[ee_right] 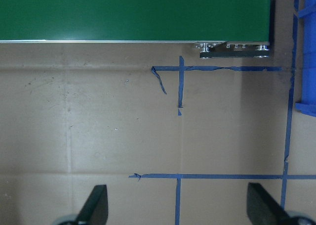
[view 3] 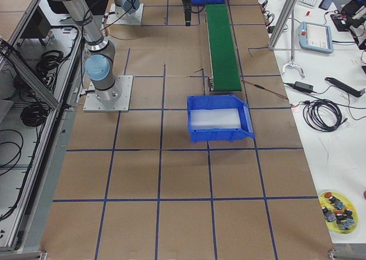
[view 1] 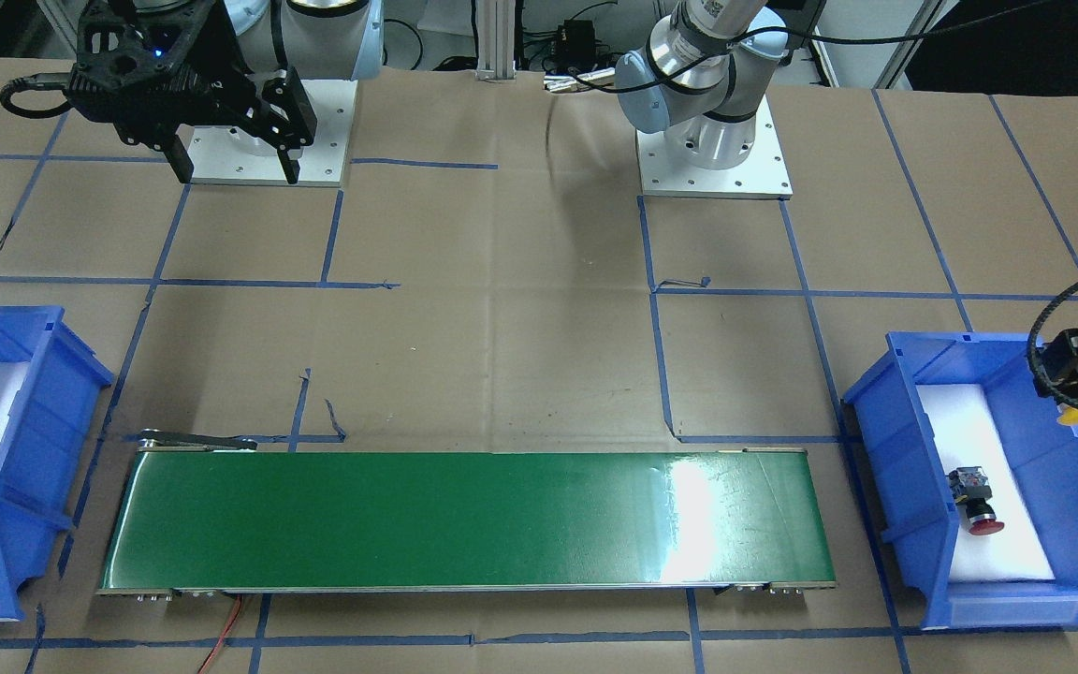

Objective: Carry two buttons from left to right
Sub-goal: 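Carry the yellow button to the near end of the green belt and lower it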

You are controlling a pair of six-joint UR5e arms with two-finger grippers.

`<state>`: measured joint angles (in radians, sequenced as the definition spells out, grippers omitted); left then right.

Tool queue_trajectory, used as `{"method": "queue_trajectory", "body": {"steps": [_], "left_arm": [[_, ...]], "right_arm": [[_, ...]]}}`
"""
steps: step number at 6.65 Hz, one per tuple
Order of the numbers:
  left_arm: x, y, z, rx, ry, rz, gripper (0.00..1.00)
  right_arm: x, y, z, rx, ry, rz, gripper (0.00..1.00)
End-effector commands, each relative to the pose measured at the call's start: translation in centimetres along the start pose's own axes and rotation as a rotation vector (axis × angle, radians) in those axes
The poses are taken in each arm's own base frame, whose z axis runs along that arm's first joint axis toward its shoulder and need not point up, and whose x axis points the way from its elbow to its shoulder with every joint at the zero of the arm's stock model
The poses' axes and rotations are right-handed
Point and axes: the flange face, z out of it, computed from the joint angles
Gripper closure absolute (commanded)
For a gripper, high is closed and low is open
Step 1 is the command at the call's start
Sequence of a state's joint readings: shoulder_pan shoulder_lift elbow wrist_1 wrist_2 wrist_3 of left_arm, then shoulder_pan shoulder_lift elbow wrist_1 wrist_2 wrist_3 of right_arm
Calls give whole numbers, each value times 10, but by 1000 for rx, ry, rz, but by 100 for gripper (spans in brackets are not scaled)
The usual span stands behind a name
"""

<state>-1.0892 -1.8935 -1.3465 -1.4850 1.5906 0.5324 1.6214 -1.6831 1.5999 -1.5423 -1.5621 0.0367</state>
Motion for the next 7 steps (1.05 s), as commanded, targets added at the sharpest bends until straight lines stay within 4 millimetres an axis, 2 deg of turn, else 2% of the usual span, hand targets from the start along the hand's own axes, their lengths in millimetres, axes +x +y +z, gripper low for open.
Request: {"method": "queue_trajectory", "body": {"steps": [1,2,4,5,7], "left_arm": [[101,-36,-16,34,-22,73,100],[142,-44,-10,29,-10,32,100],[212,-62,19,8,-6,36,100],[234,-70,41,-9,-3,20,100],[246,-84,90,-10,1,32,100]], "right_arm": [[0,0,0,-3,3,0,0],[0,0,0,-1,4,-1,0],[2,0,0,-2,4,2,0],[2,0,1,-4,4,3,0],[2,0,1,-4,3,2,0]]}}
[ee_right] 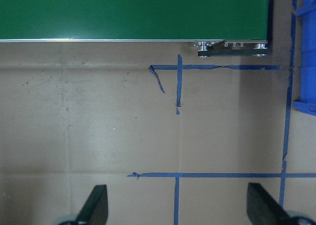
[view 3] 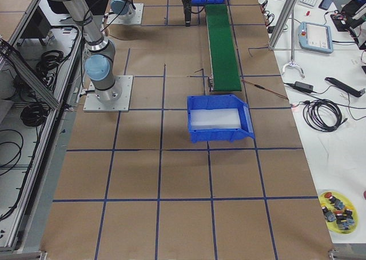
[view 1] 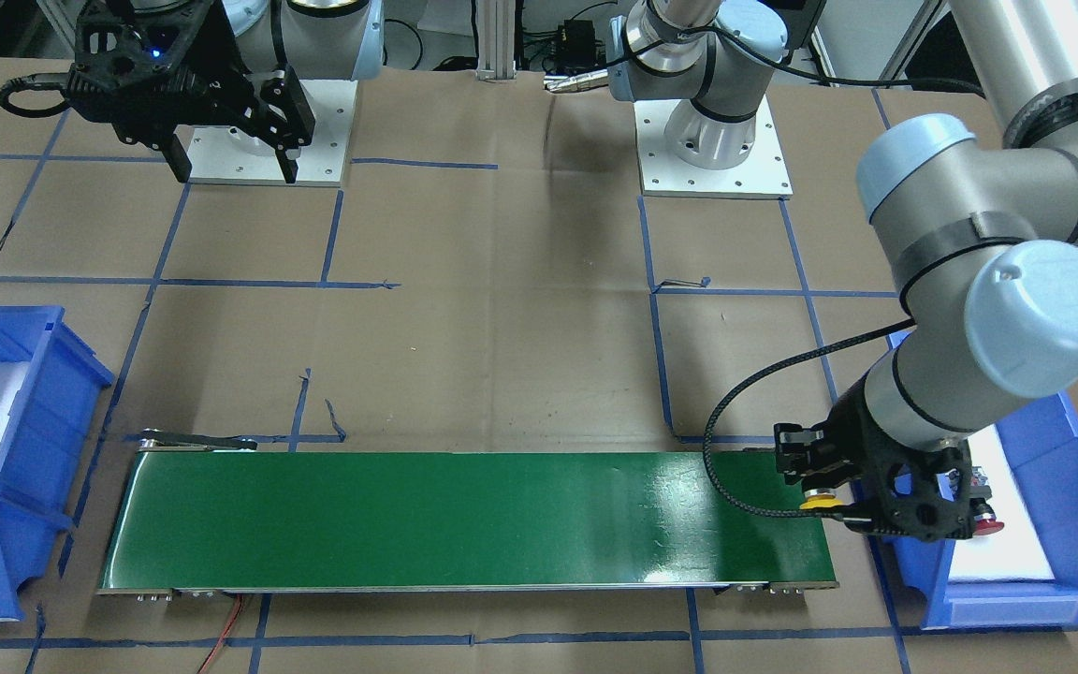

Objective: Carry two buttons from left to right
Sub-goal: 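Carry the yellow button to the near end of the green belt and lower it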

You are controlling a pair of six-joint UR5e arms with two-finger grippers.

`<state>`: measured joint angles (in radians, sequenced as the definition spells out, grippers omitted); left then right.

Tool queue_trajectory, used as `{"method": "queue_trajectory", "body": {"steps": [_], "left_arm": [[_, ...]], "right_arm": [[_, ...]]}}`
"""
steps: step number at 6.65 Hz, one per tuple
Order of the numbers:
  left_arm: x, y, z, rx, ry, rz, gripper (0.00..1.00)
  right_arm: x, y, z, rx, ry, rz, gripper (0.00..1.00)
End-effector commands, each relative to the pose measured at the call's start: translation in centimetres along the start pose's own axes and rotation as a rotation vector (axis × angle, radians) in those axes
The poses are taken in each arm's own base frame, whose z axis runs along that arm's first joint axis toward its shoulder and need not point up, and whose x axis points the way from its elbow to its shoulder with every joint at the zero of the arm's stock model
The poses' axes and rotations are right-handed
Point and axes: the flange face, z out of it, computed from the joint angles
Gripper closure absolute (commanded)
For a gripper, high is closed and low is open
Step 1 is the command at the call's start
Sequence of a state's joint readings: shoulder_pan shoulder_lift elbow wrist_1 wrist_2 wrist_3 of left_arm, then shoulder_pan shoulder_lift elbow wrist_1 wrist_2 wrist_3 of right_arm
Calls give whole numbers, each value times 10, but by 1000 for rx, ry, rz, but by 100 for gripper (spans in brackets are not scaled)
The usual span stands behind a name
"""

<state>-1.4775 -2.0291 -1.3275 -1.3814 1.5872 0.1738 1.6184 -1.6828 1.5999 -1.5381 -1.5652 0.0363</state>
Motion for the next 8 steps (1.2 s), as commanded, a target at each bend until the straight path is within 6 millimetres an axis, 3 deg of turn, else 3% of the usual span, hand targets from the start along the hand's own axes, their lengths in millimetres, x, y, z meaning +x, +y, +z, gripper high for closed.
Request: {"method": "queue_trajectory", "body": {"steps": [1,3,5,6,8], "left_arm": [[9,-5,48,5,3,4,100],[10,-3,90,21,5,7,100],[13,-5,105,6,8,5,100],[14,-6,104,9,7,7,95],[12,-11,96,25,6,-1,1]], "right_arm": [[0,0,0,-1,-2,-1,0],[0,0,0,-1,-2,-1,0],[0,0,0,-1,-2,-1,0],[0,0,0,-1,-2,-1,0],[0,0,0,-1,-2,-1,0]]}}
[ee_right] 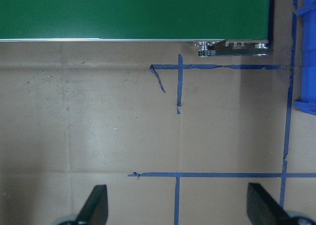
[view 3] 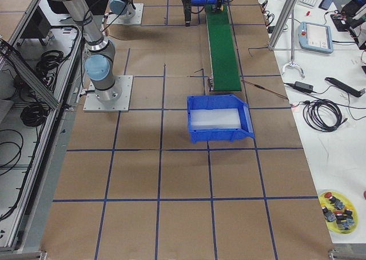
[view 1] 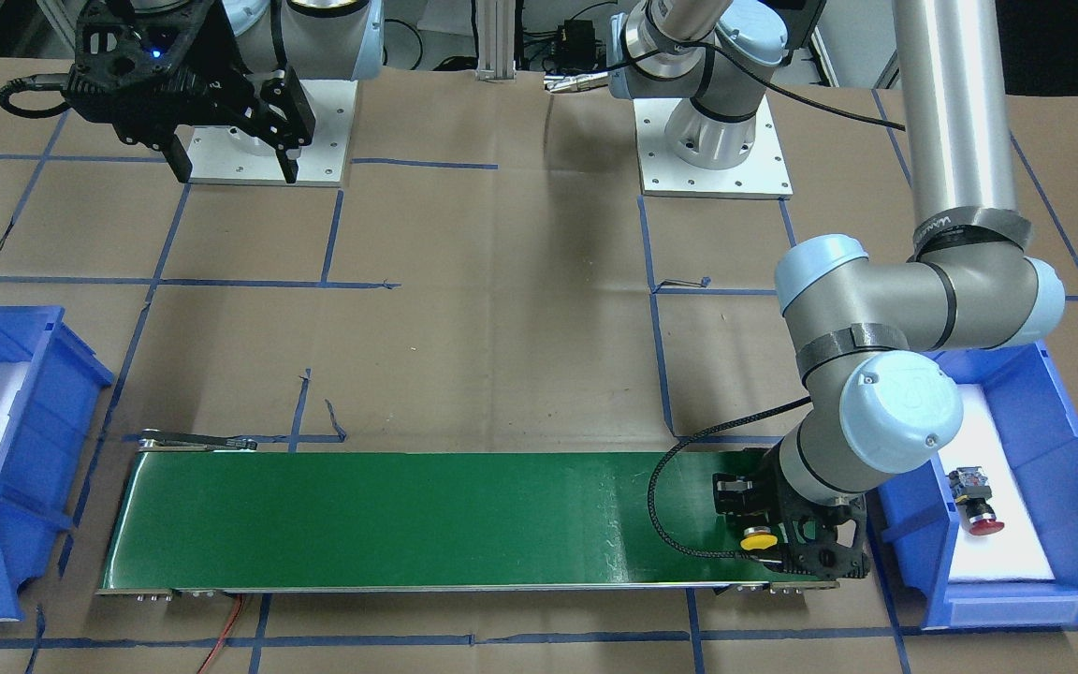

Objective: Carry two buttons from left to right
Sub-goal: 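Carry the yellow button to the near end of the green belt and lower it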

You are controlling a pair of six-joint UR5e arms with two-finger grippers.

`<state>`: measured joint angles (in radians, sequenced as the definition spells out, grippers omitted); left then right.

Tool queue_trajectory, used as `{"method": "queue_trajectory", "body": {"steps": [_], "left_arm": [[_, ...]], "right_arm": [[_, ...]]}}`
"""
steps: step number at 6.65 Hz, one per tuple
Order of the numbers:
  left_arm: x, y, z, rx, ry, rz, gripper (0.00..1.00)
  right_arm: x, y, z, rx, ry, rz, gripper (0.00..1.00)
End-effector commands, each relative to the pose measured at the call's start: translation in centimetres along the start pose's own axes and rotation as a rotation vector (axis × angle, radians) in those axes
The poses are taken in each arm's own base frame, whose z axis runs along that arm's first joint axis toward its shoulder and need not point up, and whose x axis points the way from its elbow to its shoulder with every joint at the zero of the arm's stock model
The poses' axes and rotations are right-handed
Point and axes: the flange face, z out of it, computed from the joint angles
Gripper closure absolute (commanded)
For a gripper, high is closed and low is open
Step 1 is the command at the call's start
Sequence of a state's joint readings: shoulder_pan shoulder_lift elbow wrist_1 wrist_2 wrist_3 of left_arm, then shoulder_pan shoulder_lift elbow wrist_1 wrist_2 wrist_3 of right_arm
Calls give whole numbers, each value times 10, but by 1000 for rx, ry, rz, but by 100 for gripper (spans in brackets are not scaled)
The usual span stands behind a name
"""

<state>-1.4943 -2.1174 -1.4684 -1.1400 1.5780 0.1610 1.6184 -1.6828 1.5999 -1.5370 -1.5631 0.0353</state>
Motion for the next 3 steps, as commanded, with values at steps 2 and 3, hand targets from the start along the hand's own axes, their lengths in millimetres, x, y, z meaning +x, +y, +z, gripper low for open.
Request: {"method": "queue_trajectory", "body": {"steps": [2,3], "left_arm": [[-2,-3,-36,57,-11,-8,0],[-2,5,-70,81,-21,-9,0]], "right_arm": [[0,0,0,0,0,0,0],[0,0,0,0,0,0,0]]}}
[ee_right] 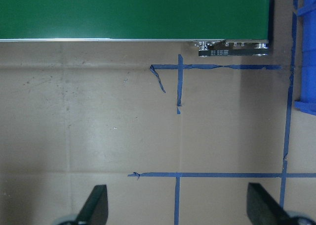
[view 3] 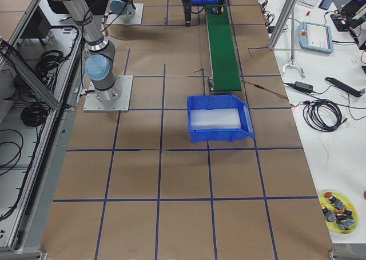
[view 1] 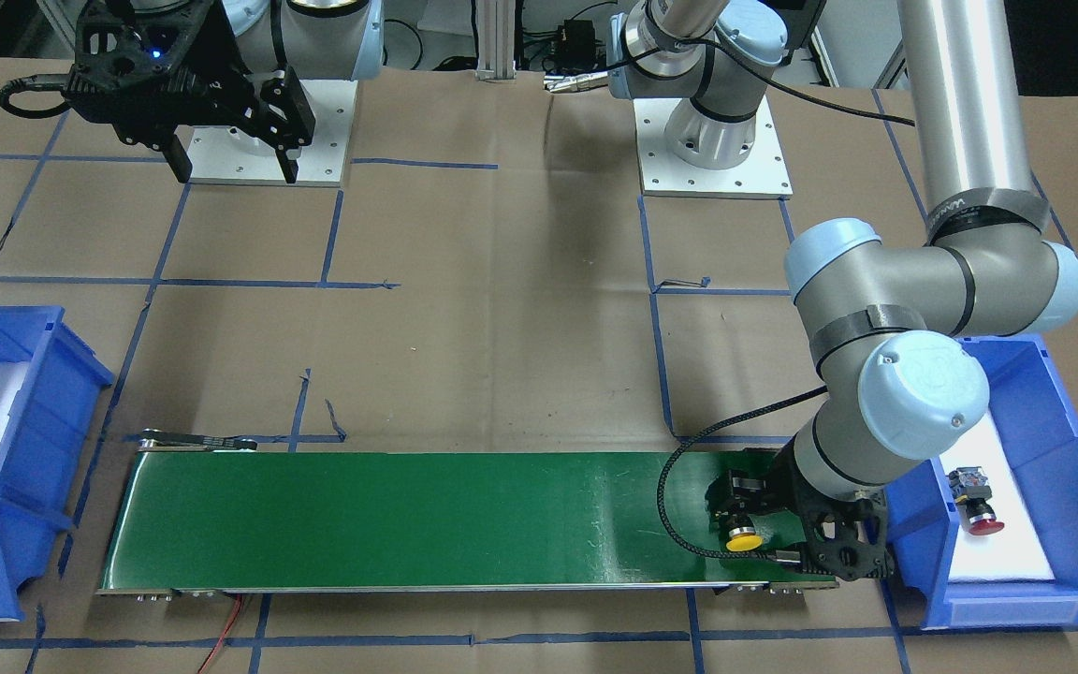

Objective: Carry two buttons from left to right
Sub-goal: 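Open the left gripper and raise it off the yellow button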

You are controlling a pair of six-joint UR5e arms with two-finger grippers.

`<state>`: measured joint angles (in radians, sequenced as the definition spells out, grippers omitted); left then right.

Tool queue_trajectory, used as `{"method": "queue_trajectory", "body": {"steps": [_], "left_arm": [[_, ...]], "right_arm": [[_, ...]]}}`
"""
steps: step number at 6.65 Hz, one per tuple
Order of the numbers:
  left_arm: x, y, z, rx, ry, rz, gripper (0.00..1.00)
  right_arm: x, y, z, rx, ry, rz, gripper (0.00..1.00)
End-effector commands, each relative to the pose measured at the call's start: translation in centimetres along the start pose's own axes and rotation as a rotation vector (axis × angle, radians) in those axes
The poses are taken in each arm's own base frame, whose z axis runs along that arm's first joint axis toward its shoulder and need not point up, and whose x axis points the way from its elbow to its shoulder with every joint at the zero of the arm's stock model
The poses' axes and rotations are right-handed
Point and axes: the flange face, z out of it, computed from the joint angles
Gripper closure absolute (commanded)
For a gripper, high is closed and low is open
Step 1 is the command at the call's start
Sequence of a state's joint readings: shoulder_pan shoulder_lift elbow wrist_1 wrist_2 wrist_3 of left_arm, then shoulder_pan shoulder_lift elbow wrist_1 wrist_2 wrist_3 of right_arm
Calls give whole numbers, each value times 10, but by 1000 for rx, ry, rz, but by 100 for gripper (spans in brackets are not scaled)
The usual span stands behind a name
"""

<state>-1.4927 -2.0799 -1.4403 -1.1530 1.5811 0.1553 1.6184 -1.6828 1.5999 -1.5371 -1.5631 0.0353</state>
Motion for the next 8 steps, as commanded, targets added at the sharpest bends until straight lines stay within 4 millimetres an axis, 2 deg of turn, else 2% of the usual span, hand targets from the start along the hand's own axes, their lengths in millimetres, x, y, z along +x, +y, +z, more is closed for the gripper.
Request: {"method": "queue_trajectory", "body": {"steps": [1,2,4,5,7,8], "left_arm": [[0,20,-74,35,-9,-4,0],[2,40,-113,38,-8,-5,0],[9,79,-169,28,-5,-4,0],[10,95,-185,29,-10,1,0],[-6,97,-188,32,-15,-8,0],[-37,96,-187,32,-10,-10,0]], "right_arm": [[0,0,0,0,0,0,0],[0,0,0,0,-1,0,0],[0,0,0,3,-3,0,0],[0,0,0,3,-3,2,0],[0,0,0,1,-3,2,0],[0,0,0,3,-3,2,0]]}}
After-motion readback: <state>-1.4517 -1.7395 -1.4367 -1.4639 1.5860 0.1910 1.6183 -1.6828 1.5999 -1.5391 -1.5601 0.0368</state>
